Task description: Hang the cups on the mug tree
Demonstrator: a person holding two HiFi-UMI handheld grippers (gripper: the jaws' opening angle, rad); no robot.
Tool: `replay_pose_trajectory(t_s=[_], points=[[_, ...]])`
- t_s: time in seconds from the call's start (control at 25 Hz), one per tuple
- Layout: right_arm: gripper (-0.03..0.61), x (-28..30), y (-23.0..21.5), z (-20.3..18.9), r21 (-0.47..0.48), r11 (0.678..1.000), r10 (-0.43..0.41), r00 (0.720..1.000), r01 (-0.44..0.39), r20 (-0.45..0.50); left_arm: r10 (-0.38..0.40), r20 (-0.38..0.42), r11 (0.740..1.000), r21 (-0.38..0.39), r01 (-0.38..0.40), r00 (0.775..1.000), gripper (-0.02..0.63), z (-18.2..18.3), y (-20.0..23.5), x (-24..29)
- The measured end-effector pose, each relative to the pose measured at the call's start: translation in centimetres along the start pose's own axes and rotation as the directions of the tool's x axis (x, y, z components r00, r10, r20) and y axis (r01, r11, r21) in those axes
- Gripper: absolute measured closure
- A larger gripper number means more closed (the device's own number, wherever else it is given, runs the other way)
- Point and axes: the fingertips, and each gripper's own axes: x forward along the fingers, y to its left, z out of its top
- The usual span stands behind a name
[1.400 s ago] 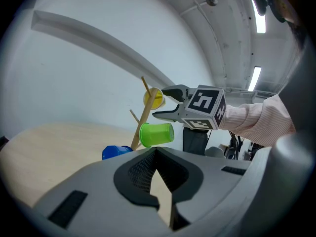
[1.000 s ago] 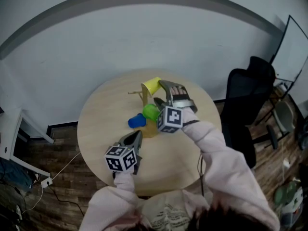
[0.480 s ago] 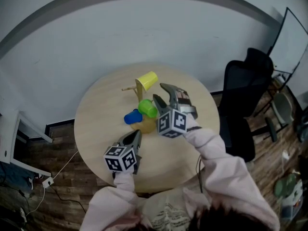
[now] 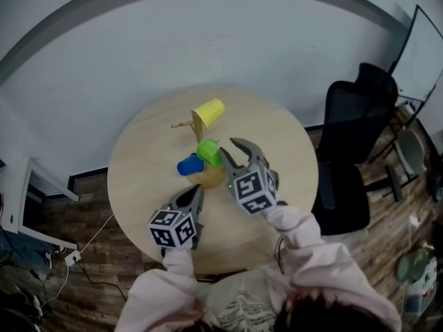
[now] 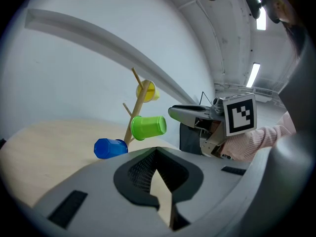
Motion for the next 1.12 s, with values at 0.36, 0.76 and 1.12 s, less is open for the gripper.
replay_pose_trajectory(t_s=[0.36,0.76,1.12], points=[[0.506,-1.8,3.4,-3.0,0.265,0.948,0.176,0.984,-0.179,0.032,0.034,-0.024,0.999,0.009,-0.034,0.999,0.614,-1.1,-0.4,-0.2],[0.581,-2.8,5.1,-5.7,0.35,0.901,0.255,0.966,-0.256,0.048,0.055,-0.028,0.998,0.021,-0.055,0.998,0.614,-1.7,-1.4,0.3],[0.595,-3.8,6.9,-6.9,0.458,0.807,0.364,0.925,-0.372,0.109,0.073,-0.034,0.997,0.025,-0.072,0.997,0.614,-2.5,-2.2,0.8]])
